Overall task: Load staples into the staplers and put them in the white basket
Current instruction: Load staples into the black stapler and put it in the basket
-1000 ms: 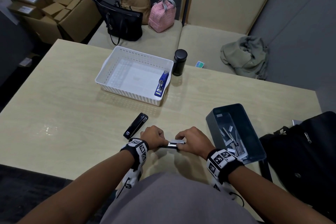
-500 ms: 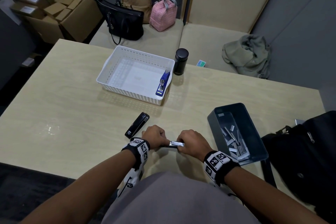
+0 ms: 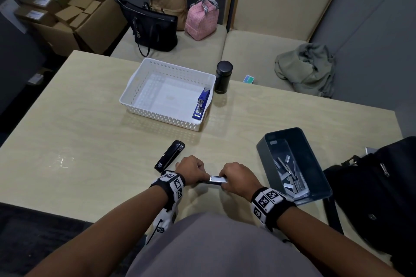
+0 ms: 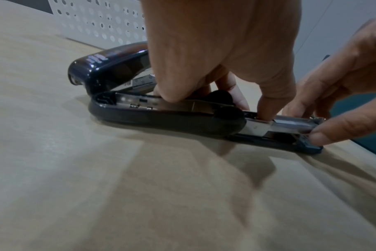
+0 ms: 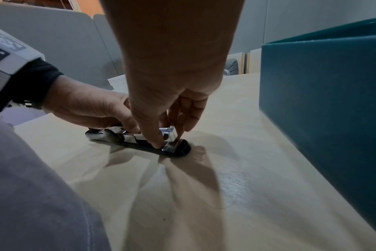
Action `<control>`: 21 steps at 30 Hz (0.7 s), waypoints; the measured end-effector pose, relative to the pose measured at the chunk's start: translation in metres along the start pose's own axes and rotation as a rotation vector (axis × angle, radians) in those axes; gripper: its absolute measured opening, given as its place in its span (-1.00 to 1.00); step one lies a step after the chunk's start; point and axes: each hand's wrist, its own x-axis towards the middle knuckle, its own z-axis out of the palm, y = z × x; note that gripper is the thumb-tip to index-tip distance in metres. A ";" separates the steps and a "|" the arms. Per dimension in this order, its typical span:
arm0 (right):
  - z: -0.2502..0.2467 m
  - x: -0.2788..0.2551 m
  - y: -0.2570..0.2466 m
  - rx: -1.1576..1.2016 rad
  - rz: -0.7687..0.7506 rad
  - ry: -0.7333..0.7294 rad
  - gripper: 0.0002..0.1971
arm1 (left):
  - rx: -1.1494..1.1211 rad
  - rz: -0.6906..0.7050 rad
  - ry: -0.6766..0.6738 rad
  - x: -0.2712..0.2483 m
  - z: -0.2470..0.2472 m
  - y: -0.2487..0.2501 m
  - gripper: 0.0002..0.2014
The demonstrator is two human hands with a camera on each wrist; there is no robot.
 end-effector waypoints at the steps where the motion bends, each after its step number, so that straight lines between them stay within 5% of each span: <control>1: 0.001 0.000 0.001 -0.007 0.003 -0.002 -0.77 | 0.004 0.001 0.003 0.001 0.000 0.000 -0.76; 9: -0.002 0.002 0.002 -0.034 0.053 0.008 -0.78 | -0.006 0.116 -0.123 0.004 -0.007 -0.013 -0.74; 15: -0.010 -0.003 0.018 0.012 0.133 0.045 -0.80 | 0.840 0.388 -0.124 -0.007 -0.019 -0.012 -0.55; 21: -0.020 -0.008 0.033 0.081 0.180 0.065 -0.85 | 0.847 0.407 -0.075 -0.004 -0.046 0.018 -0.68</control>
